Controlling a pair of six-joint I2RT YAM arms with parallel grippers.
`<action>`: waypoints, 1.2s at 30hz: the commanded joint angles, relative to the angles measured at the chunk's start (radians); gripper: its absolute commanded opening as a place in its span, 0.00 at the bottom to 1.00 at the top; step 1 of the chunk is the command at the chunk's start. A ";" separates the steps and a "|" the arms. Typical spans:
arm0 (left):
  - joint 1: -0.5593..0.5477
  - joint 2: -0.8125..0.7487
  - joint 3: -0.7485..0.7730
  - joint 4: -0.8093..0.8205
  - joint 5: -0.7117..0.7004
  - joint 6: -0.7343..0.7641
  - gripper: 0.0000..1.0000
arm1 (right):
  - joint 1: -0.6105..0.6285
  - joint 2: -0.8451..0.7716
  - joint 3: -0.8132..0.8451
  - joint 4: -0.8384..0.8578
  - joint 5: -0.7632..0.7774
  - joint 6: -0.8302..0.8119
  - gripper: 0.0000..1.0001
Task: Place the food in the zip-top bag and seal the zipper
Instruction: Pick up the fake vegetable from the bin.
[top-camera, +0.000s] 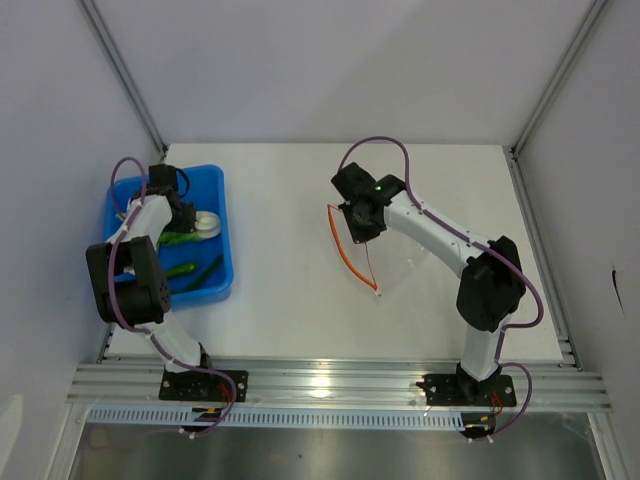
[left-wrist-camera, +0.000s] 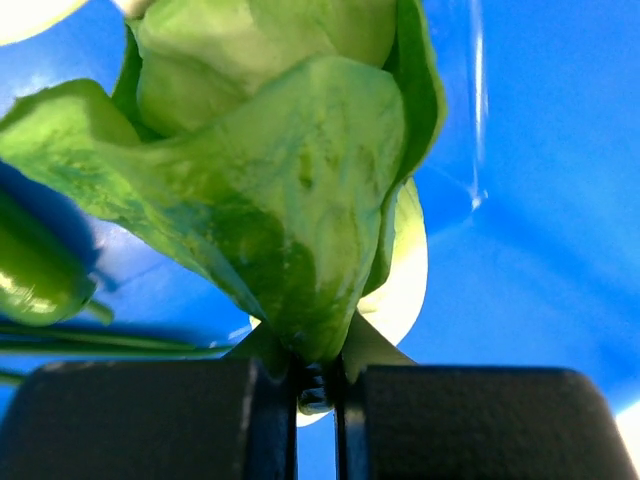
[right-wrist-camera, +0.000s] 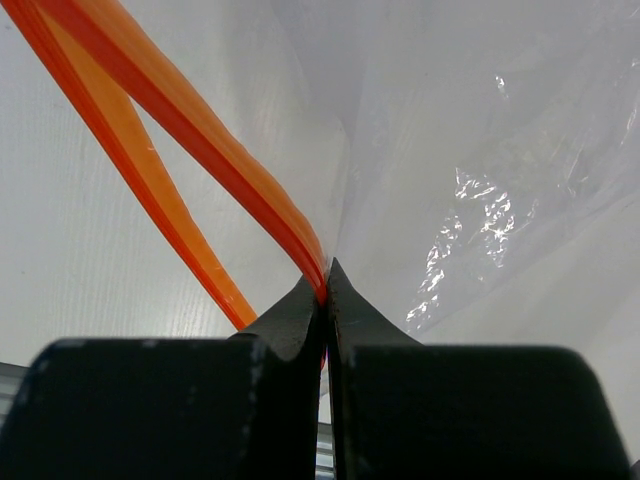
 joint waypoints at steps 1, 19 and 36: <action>-0.021 -0.141 -0.016 0.021 -0.013 0.056 0.00 | 0.004 -0.012 0.031 -0.014 0.026 0.014 0.00; -0.195 -0.816 -0.292 0.079 0.031 0.223 0.01 | -0.070 -0.029 0.072 -0.044 -0.023 0.051 0.00; -0.658 -1.096 -0.583 0.682 0.321 0.531 0.01 | -0.062 -0.049 0.083 -0.054 -0.434 0.112 0.00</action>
